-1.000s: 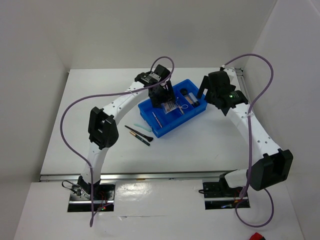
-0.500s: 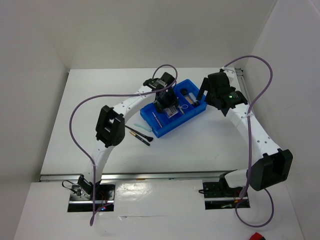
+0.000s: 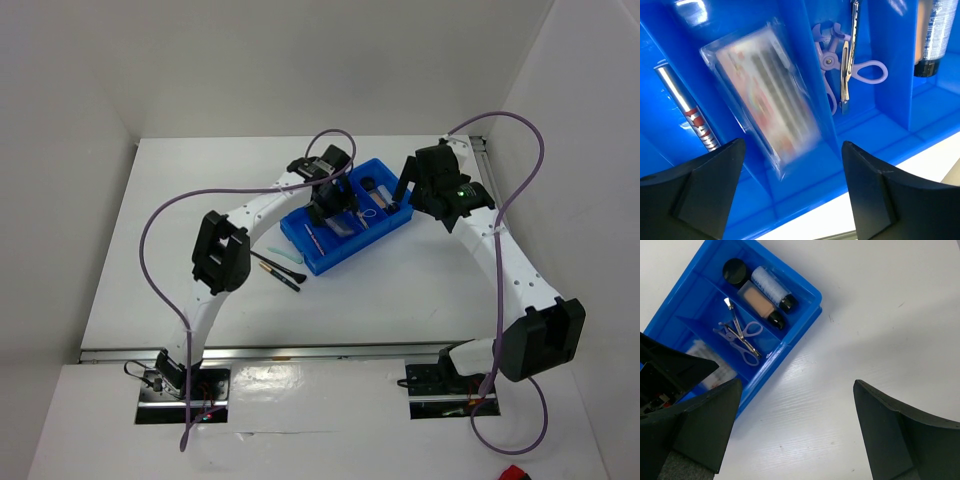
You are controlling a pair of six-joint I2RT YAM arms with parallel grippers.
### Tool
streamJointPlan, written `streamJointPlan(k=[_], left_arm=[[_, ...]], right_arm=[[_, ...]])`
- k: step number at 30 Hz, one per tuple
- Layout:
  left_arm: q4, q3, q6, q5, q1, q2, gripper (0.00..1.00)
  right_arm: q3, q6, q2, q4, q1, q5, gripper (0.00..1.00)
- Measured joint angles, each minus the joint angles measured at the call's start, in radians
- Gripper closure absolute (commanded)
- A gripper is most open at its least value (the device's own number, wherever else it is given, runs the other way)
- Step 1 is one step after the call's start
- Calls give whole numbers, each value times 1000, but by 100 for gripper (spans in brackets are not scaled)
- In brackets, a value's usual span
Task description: Organize the makeup
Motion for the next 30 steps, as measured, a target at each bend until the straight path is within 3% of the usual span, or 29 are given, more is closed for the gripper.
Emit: streamJointPlan(k=[6,8,10,11,12,15,16,19,23,26,30], left_arm=[[1,0,7,-14,-14,-15,4],[0,0,15,-18,-17,-33,11],[-4,0,29,-29,-24,-63,25],[-9,0,34,-37,-26,-75,46],[-11,-4,37,-50,-27,-105,55],[-24,-93,56,-126,-30,-243,79],[-27,-142,52,-145,-29,-299,81],[-58,-343,43,-184,-4,-498,78],[-55,-654,11,-184,57,-705,52],[-51,-828,-15,-156,76,-734,44],[-38,-949,-35,-93,71,-693,42]], right_arm=[[0,0,-1,0,0,-2,0],[0,0,-3,0,0,-3,0],[0,0,-6,-1,0,-4,0],[0,0,-8,-2,0,-4,0],[0,-2,-10,-2,0,-5,0],[0,-8,-15,-3,-1,-8,0],[0,-11,-16,-3,-2,-9,0],[-2,-16,-16,-3,-8,-15,0],[-4,-19,-16,-2,-10,-38,0],[-13,-19,-16,2,-13,-55,0],[-17,-19,-16,2,-18,-66,0]])
